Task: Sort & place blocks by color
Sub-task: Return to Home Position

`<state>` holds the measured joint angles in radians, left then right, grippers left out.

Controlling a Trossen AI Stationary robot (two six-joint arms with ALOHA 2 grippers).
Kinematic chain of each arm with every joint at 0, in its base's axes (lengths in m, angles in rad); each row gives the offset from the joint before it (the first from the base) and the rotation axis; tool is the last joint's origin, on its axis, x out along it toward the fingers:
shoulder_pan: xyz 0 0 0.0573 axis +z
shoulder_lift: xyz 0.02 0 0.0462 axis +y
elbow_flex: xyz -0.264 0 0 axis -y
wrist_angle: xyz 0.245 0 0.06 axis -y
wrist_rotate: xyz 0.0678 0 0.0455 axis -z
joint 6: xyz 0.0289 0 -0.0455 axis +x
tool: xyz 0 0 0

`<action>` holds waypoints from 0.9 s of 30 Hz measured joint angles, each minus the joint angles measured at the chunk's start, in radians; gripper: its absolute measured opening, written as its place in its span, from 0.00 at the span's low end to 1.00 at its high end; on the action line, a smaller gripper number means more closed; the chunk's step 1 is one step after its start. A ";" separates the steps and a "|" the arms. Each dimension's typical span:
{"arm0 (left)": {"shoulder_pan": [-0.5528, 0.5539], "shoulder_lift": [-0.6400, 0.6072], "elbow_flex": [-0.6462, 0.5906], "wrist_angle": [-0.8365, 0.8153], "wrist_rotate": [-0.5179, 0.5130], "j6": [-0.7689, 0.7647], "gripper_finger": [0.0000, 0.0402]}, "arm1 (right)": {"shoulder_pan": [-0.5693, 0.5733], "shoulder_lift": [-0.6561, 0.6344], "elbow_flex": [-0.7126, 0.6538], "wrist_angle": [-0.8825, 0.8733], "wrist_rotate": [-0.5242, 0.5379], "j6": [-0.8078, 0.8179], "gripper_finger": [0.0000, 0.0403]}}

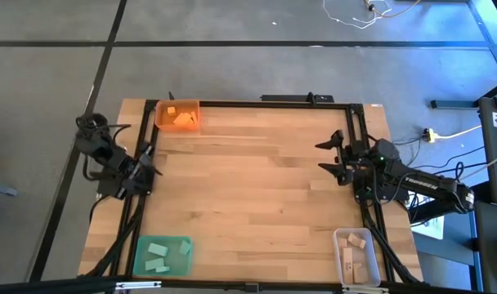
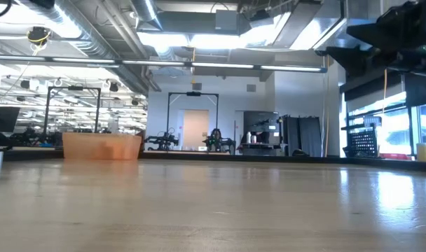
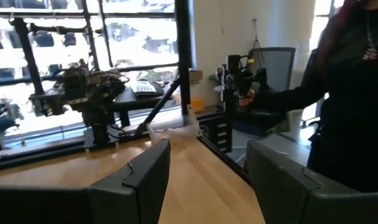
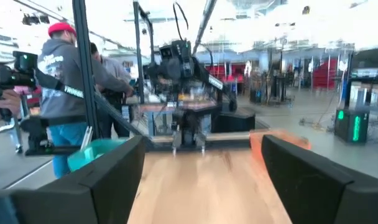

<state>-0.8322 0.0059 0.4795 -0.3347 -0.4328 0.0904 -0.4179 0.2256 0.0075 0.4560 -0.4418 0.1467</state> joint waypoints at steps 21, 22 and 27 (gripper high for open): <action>0.000 0.000 -0.282 0.319 0.035 0.028 0.50 | 0.000 -0.012 0.000 -0.035 -0.113 -0.025 0.80; 0.000 0.000 -0.303 0.348 0.035 0.028 0.50 | 0.000 -0.013 0.000 -0.036 -0.113 -0.025 0.80; 0.000 0.000 -0.410 0.490 0.051 0.028 0.50 | 0.000 -0.012 0.000 -0.067 -0.112 -0.026 0.80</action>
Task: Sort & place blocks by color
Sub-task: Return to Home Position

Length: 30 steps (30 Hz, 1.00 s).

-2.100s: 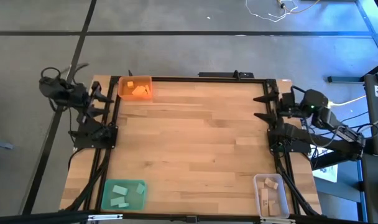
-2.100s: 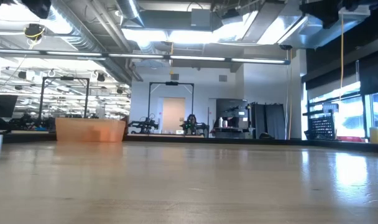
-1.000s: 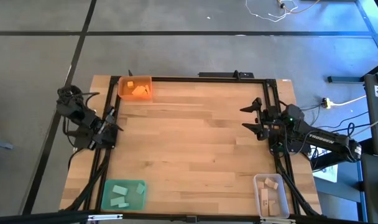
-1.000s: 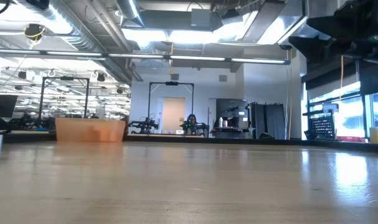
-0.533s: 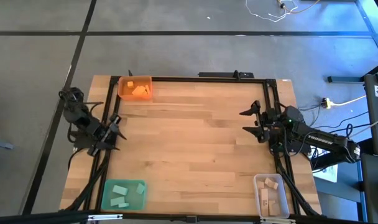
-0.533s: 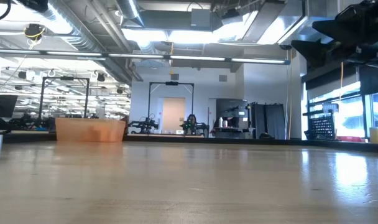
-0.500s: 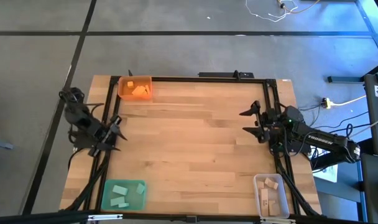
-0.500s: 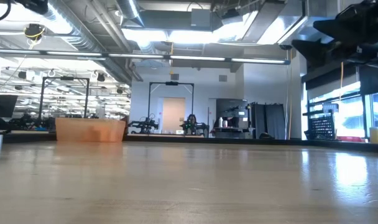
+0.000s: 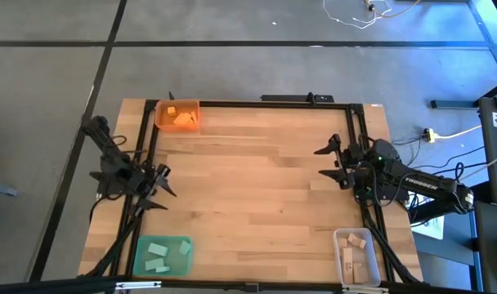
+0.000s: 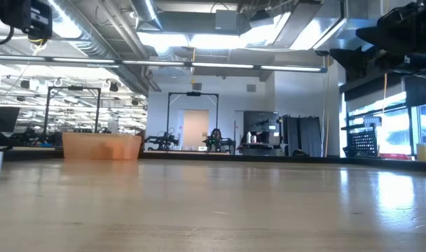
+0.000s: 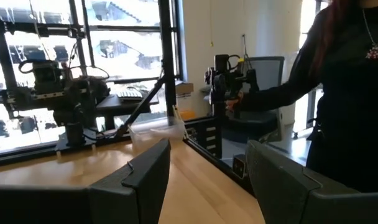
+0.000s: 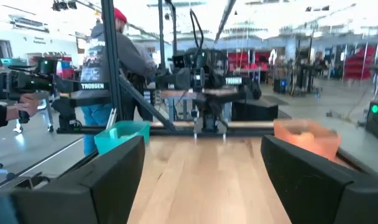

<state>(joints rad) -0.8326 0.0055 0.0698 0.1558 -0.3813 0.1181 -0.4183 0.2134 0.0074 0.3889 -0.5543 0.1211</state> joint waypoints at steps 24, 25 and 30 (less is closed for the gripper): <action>0.001 0.001 -0.062 -0.027 -0.562 0.061 0.50 | 0.000 0.000 0.000 -0.053 0.003 -0.100 0.80; 0.001 0.001 -0.062 -0.027 -0.562 0.047 0.50 | 0.000 0.000 0.000 -0.053 0.003 -0.100 0.80; 0.001 0.001 -0.062 -0.031 -0.561 0.023 0.50 | 0.000 0.000 0.000 -0.053 0.003 -0.101 0.80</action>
